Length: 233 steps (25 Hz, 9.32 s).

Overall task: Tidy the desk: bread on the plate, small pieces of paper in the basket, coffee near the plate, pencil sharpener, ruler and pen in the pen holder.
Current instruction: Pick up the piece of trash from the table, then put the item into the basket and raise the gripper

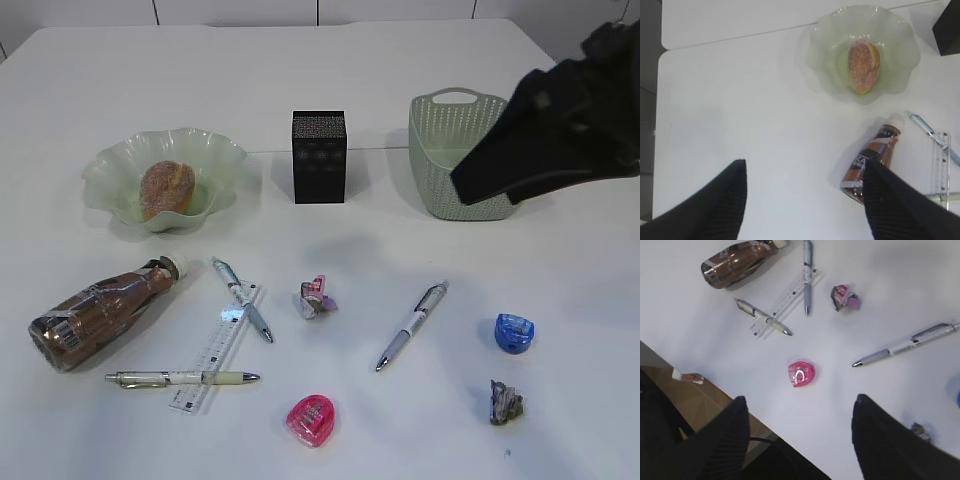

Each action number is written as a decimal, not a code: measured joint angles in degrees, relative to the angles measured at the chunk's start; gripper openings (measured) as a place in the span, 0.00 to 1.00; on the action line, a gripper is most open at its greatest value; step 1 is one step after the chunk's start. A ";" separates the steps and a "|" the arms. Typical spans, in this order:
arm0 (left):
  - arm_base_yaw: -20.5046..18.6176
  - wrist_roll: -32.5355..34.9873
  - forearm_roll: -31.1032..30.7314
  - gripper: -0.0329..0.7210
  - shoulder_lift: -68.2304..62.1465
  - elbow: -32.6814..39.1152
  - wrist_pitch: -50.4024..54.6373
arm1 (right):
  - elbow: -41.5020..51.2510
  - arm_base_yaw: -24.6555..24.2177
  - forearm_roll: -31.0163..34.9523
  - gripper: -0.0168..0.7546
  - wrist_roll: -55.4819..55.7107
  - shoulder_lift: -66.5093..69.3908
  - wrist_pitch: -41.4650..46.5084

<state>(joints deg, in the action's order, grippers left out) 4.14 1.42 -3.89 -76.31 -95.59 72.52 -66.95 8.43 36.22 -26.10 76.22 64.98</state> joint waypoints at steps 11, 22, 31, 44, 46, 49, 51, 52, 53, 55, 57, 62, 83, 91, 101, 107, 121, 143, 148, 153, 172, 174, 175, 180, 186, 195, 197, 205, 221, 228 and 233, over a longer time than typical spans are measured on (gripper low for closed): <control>0.00 -1.42 0.90 0.72 7.44 6.24 0.00 | -13.44 9.95 -8.84 0.67 4.90 15.34 -0.76; 0.00 -1.42 1.61 0.71 8.36 6.24 0.00 | -30.14 16.63 -24.92 0.67 13.36 32.44 4.95; 0.00 -1.42 1.69 0.71 8.25 6.24 0.00 | -32.11 18.79 -26.30 0.65 14.63 41.41 5.06; 0.00 -1.42 1.85 0.71 7.14 6.24 0.00 | -39.50 19.26 -23.05 0.64 14.85 48.25 4.18; 0.00 -1.42 1.85 0.71 6.89 6.24 0.00 | -41.47 19.79 -23.48 0.64 14.85 49.76 4.18; 0.00 -1.42 1.85 0.71 6.33 6.24 0.00 | -43.57 20.04 -23.76 0.64 14.85 51.22 4.18; 0.00 -1.42 1.85 0.71 6.18 6.24 0.00 | -44.52 20.12 -24.17 0.64 14.85 51.74 4.18; 0.00 -1.42 1.85 0.71 6.18 6.24 0.00 | -44.80 20.12 -24.54 0.64 14.96 52.26 4.39; 0.00 -1.42 1.85 0.71 6.18 6.24 0.00 | -44.80 20.12 -24.54 0.64 14.96 52.26 4.39; 0.00 -1.42 1.85 0.71 6.18 6.24 0.00 | -45.17 20.12 -25.49 0.64 15.06 53.82 4.75; 0.00 -1.42 1.85 0.71 6.18 6.24 0.00 | -45.17 20.12 -25.84 0.64 15.17 55.06 4.77; 0.00 -1.42 1.85 0.71 6.18 6.24 0.00 | -45.17 20.12 -26.19 0.64 15.25 55.84 4.89; 0.00 -1.42 1.85 0.71 6.05 6.24 0.00 | -45.45 20.12 -26.69 0.64 15.38 59.77 4.89; 0.00 -1.42 1.85 0.71 6.05 6.24 0.00 | -45.47 20.12 -26.06 0.64 15.38 59.77 4.33; 0.00 -1.42 1.85 0.71 6.05 6.24 0.00 | -45.47 20.12 -26.06 0.64 15.38 59.77 3.59; 0.00 -1.42 1.85 0.71 6.05 6.24 0.00 | -45.47 20.12 -25.96 0.64 15.38 59.77 2.93; 0.00 -1.42 1.85 0.70 6.05 6.24 0.00 | -45.57 20.12 -25.93 0.64 15.49 60.19 2.21; 0.00 -1.42 1.85 0.69 5.55 6.24 0.00 | -46.14 20.12 -25.93 0.14 15.49 61.11 2.83; 0.00 -1.42 1.85 0.69 5.55 6.24 0.00 | -46.27 20.12 -25.84 0.06 15.49 61.11 2.93; 0.00 -1.42 2.28 0.68 5.55 6.24 0.00 | -49.92 20.12 -25.84 0.06 16.38 61.11 4.71; 0.00 -1.42 4.84 0.68 5.55 6.24 0.00 | -53.30 16.54 -32.14 0.05 26.41 52.82 5.28; 0.00 -1.42 4.84 0.67 5.55 6.24 0.00 | -53.65 15.32 -32.24 0.05 26.50 52.53 5.39; 0.00 -1.42 4.84 0.67 5.55 6.24 0.00 | -54.00 13.99 -32.24 0.05 26.62 52.13 5.49; 0.00 -1.42 4.86 0.67 5.55 6.24 0.00 | -58.56 8.37 -32.82 0.05 26.85 51.99 5.69; 0.00 -1.42 4.86 0.67 5.55 6.24 0.00 | -61.60 2.35 -33.85 0.05 26.89 51.96 6.15; 0.00 -1.42 4.95 0.67 5.55 6.24 0.00 | -61.82 -2.85 -34.65 0.05 26.89 52.37 6.37; 0.00 -1.42 5.19 0.67 5.55 6.24 0.00 | -61.82 -2.84 -34.65 0.05 26.89 53.66 6.37; 0.00 -1.42 6.48 0.67 5.55 6.24 0.00 | -61.82 -2.84 -35.02 0.21 26.99 57.18 2.16; 0.00 -1.42 7.00 0.67 5.46 6.24 0.00 | -61.82 -2.84 -36.22 0.69 26.99 54.64 5.72; 0.00 -1.42 9.76 0.67 5.46 6.24 0.00 | -56.05 -2.96 -36.22 0.69 26.88 43.88 6.08; 0.00 -1.42 10.62 0.67 6.04 6.24 0.00 | -48.38 -2.96 -36.22 0.69 26.88 34.81 6.45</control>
<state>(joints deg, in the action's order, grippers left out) 4.14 0.00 6.74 -70.27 -89.34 72.52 -115.33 5.46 0.00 0.77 111.03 71.42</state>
